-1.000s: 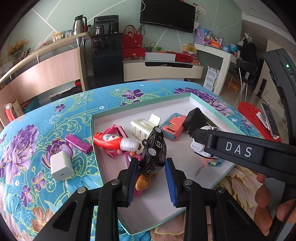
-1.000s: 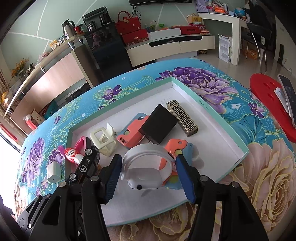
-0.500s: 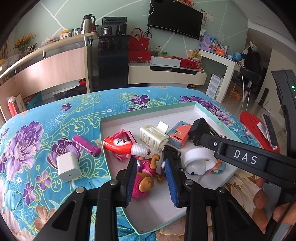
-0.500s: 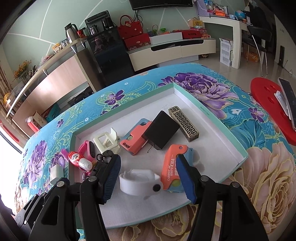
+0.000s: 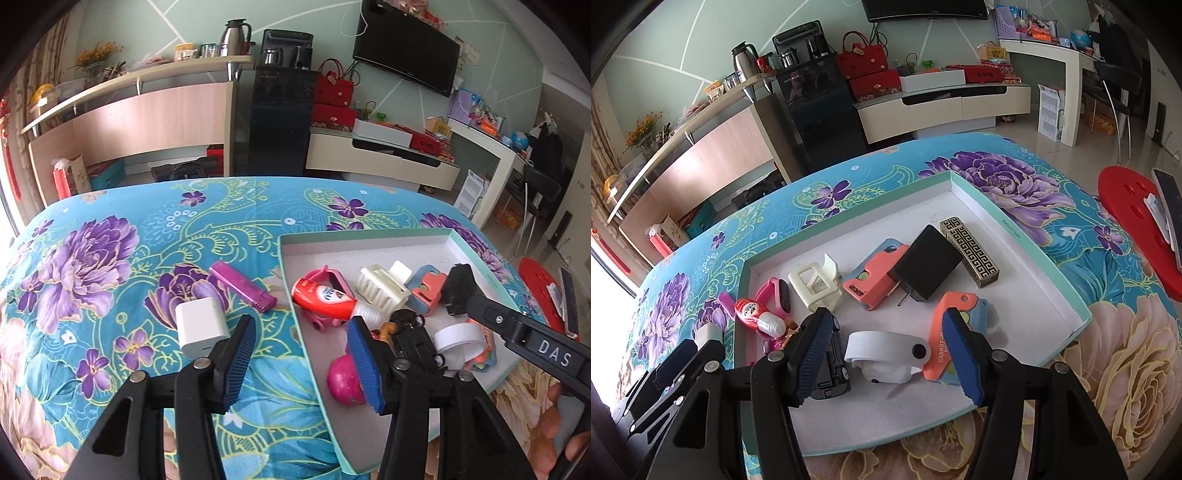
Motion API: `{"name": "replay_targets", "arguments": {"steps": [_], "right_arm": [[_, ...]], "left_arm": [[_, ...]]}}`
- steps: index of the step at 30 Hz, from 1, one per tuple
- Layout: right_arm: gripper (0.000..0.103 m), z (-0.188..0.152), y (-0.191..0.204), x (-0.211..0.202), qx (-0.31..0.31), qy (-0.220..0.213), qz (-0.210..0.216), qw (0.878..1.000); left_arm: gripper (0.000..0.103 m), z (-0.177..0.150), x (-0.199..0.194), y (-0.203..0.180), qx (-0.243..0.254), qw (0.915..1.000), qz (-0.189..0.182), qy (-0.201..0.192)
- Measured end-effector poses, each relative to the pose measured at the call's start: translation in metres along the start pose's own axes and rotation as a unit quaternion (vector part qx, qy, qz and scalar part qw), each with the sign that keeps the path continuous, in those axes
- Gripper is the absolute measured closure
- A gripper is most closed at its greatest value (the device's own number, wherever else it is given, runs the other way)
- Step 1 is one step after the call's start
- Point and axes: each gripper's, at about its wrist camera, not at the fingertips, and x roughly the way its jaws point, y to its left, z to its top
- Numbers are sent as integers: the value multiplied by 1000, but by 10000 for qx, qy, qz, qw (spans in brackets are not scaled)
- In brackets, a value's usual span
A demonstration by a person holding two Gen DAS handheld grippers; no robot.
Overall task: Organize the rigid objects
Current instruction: 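Withdraw both tools from the tray toward the white charger and pink lighter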
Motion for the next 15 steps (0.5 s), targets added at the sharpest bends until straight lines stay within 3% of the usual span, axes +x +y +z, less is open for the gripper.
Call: {"name": "replay_targets", "arguments": {"steps": [10,15], "right_arm": [[40,-4,45,0,-559,-15,368,9978],[40,-7,63,2,-774,13,479,9958]], "left_arm": [[4,1,5,50,-883,9939,653,121],[1,1,4,69,-1090,9870,1171,130]]}}
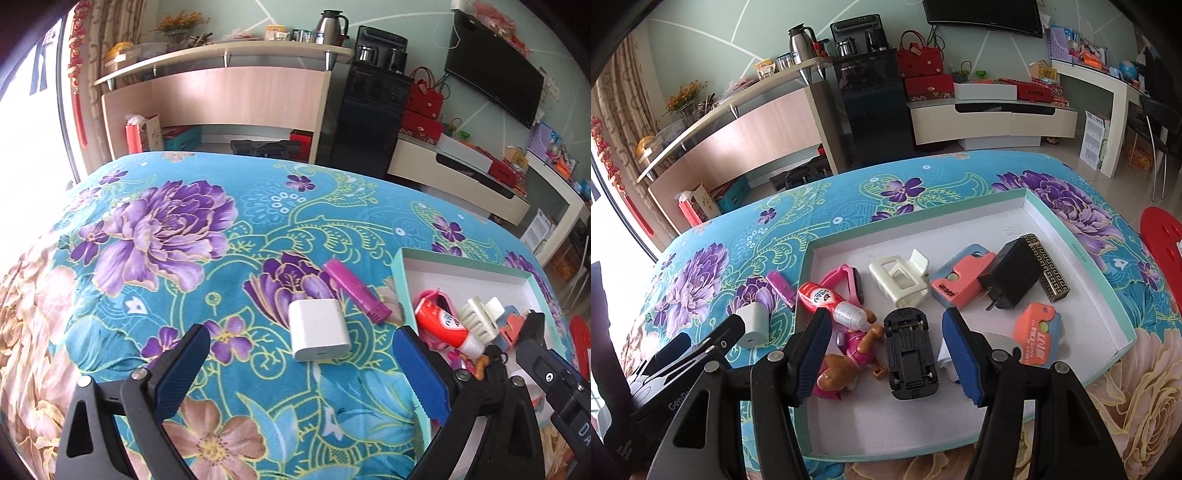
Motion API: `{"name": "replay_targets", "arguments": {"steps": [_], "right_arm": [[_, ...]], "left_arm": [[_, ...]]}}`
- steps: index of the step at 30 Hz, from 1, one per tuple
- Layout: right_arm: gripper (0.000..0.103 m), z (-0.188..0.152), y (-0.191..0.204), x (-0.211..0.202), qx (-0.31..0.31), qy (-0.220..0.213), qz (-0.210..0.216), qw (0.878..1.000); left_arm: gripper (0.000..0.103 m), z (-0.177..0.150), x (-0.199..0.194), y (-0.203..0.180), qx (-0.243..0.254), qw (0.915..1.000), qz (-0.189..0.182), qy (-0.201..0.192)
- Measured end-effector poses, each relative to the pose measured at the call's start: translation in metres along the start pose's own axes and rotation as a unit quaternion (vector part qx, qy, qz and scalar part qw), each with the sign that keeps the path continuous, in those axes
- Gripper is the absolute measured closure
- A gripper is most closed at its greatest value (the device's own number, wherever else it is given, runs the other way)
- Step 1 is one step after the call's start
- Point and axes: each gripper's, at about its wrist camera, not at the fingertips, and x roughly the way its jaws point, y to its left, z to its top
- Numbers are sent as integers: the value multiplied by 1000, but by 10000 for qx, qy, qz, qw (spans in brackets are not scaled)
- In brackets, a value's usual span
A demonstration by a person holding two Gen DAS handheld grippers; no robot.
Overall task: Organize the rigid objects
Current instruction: 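Withdraw both tools from the tray toward the white charger and pink lighter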
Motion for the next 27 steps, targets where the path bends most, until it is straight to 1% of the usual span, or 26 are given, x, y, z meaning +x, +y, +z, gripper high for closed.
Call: {"name": "replay_targets", "arguments": {"steps": [3,5,6,9,12,13,17,21,27], "right_arm": [[39,-1,8,3,-91,24,17,10000],[33,-1,13,4,-142,17,21,9999],[28,-1,15,5,-155,7,26,9999],[27,-1,21,5,-190,-2,88,9998],[13,-2,28,8,-273,11,107,9996],[12,-3,31,9,-303,6,93,9995],[9,-4,39,12,-382,20,126,9992],[9,-5,43,14,-416,-12,68,9991],[9,-4,44,14,-314,-99,156,9993]], "left_arm": [[0,1,2,10,-122,9998,184,18],[0,2,3,16,-201,9994,276,39],[0,2,4,19,-241,9992,319,44],[0,4,5,27,-366,9983,443,67],[0,4,7,35,-467,9974,528,118],[0,4,8,37,-498,9972,542,135],[0,5,8,45,-616,9963,590,125],[0,7,7,54,-706,9952,681,68],[0,9,8,63,-783,9945,691,-25]]}}
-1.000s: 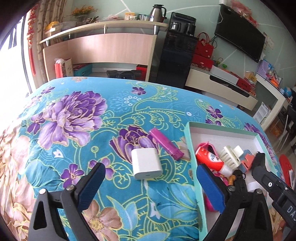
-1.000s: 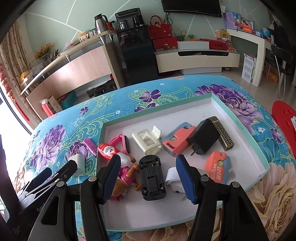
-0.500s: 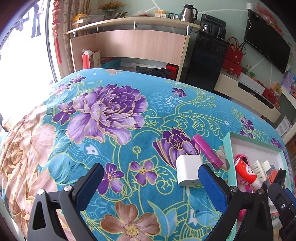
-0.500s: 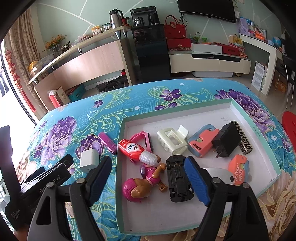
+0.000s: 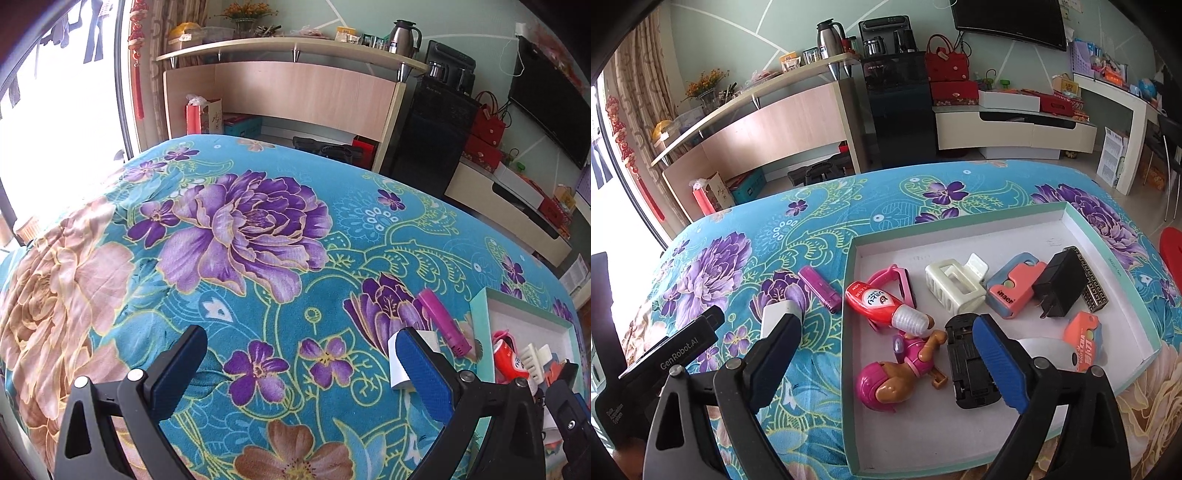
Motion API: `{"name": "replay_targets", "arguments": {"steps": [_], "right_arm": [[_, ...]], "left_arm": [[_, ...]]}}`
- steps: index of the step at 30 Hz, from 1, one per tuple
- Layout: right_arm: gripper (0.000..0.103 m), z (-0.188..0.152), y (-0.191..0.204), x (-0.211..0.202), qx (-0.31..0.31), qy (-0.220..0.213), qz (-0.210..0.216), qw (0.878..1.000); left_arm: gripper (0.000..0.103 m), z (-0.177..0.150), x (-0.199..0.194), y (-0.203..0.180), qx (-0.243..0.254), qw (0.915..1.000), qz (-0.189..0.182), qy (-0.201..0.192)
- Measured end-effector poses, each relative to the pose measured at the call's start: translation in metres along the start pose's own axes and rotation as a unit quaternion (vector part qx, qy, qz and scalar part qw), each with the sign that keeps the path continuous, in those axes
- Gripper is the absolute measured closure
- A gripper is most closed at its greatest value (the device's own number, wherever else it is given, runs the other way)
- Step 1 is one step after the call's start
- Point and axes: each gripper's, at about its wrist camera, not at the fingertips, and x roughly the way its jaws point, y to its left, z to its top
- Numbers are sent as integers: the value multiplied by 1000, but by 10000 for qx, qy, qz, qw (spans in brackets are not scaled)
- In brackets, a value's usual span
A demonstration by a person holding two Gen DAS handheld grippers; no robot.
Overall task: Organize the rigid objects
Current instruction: 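Withdraw both tools from the tray toward the white charger and pink lighter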
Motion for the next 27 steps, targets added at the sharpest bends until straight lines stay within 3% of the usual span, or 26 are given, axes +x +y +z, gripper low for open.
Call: {"name": "replay_targets", "arguments": {"steps": [7,15,27], "right_arm": [[9,2,3,11,36,51,-41,10000],[9,11,3,25,79,147,-193,9997],[9,45,21,45,-72,347,-421,9985]], "left_arm": [[0,5,11,-10,330,9989,-308,106],[0,5,29,-28,730,9937,-692,485],[0,7,43,-41,1096,9901,-656,588]]}}
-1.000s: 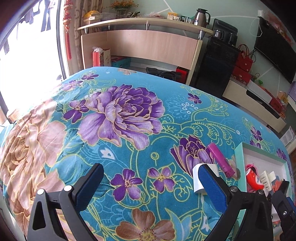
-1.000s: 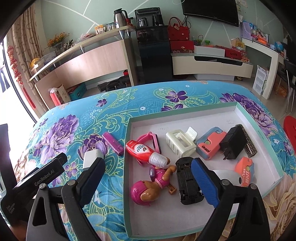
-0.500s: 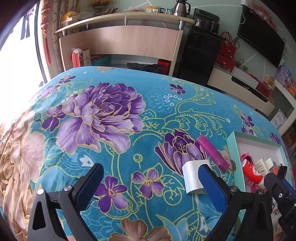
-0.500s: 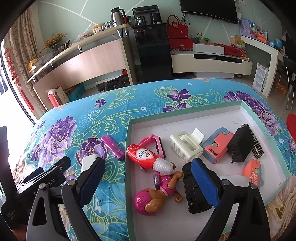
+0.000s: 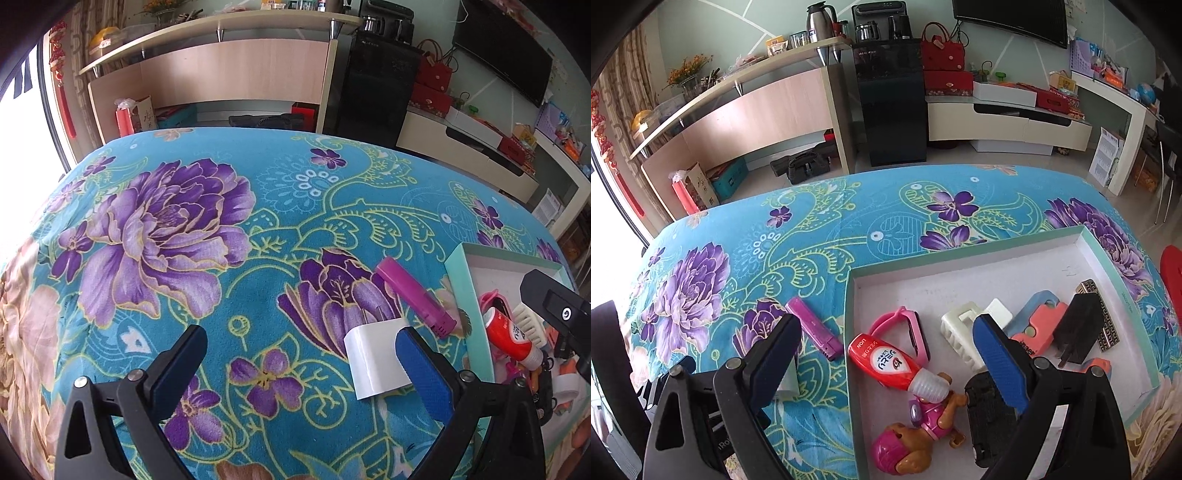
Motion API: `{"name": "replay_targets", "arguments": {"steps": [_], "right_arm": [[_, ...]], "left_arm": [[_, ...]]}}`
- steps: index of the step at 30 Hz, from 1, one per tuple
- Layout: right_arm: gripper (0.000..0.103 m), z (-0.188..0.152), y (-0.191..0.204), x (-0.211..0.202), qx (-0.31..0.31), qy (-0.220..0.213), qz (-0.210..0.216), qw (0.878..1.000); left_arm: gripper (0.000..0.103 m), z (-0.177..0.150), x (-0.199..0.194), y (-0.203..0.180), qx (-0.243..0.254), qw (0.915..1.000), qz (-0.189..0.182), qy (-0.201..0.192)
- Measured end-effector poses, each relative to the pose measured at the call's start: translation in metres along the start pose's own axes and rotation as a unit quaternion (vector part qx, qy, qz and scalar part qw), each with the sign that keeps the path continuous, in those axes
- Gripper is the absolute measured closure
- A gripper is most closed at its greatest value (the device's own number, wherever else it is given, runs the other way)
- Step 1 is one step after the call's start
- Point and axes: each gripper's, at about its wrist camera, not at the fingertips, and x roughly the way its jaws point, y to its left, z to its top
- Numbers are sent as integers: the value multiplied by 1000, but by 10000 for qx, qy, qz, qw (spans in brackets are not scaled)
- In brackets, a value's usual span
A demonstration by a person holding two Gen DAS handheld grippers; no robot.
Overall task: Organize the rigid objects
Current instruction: 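Withdraw both tools from the tray toward the white charger and pink lighter, then grasp the white charger block with the left tool while the right grasps the pink lighter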
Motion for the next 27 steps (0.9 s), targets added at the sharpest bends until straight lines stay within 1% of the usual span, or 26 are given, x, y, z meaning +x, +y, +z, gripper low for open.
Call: {"name": "replay_targets", "arguments": {"steps": [3,9,14,17,20,21,25,27], "right_arm": [[9,-4,5,4,-95,17,-79,9999],[9,-7,-1,8,-45,11,-139,9999],[9,-10,-6,8,40,34,-84,10000],[9,-10,-7,8,58,21,-45,10000],[9,-11,-8,8,64,16,-27,10000],[9,-11,-8,9,73,19,-30,10000],[9,-11,-9,8,84,27,-29,10000],[9,-11,-8,8,60,19,-37,10000]], "left_arm": [[0,-1,1,-4,114,9999,1,30],[0,-5,1,-22,425,9991,-76,-1],[0,-9,5,-37,712,9975,38,34],[0,-10,9,-36,704,9974,150,40],[0,-8,9,-27,495,9987,82,83],[2,-7,9,-24,440,9990,65,82],[19,-6,8,-14,315,9995,34,89],[22,-5,8,-12,289,9995,-24,96]]}}
